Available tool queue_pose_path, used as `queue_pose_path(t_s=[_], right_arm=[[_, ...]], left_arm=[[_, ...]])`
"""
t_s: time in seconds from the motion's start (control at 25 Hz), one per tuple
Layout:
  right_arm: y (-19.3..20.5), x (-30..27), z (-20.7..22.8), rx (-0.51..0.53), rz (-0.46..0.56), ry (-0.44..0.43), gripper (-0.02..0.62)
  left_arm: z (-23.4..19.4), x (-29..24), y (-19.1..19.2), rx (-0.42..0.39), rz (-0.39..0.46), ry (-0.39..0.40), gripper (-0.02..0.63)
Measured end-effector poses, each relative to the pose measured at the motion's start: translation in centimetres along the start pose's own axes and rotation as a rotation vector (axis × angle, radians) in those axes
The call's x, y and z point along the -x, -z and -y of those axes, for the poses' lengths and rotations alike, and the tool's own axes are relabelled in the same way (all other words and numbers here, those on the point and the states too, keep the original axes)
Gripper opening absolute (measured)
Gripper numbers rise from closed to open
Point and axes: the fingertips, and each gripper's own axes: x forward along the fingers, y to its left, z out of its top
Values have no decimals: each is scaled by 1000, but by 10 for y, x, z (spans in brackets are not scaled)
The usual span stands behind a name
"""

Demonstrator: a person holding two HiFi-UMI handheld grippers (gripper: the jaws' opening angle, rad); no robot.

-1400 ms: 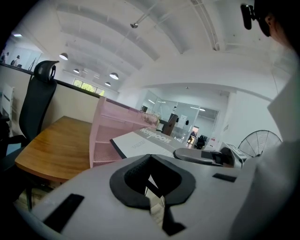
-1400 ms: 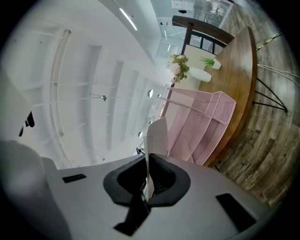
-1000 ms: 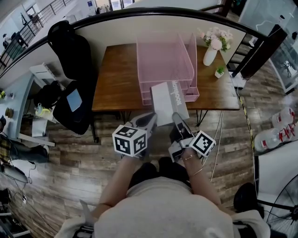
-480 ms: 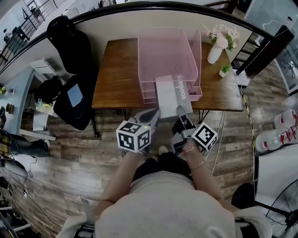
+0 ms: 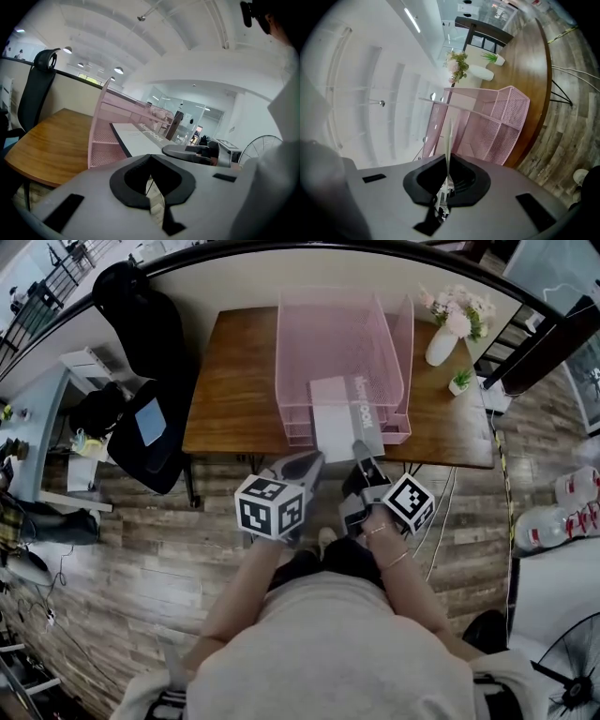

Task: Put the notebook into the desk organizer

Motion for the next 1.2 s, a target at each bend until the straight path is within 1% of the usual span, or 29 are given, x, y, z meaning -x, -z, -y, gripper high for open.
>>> queue_pose_path(t_s=[0.24, 0.6, 0.76, 0.88, 0.96, 1.08, 1.2], right_arm=[[2, -15, 11, -29, -12, 36, 9], [-3, -36, 14, -40, -8, 26, 12], [-4, -40, 15, -69, 11, 30, 20], [-5, -42, 16, -76, 5, 38, 25], [-6, -45, 17, -81, -1, 38, 33], [-9, -47, 21, -104, -5, 48, 51], [-8, -45, 25, -126, -14, 65, 91]], left_arm=[[-7, -10, -4, 17, 13, -16, 11], [-16, -22, -12, 24, 15, -34, 11], [-18, -25, -15, 13, 24, -39, 11], [-23, -26, -15, 37, 34, -55, 11], [-25, -26, -16, 52, 39, -65, 11], [-23, -26, -16, 48, 40, -67, 11], [-21, -25, -17, 40, 43, -65, 11]])
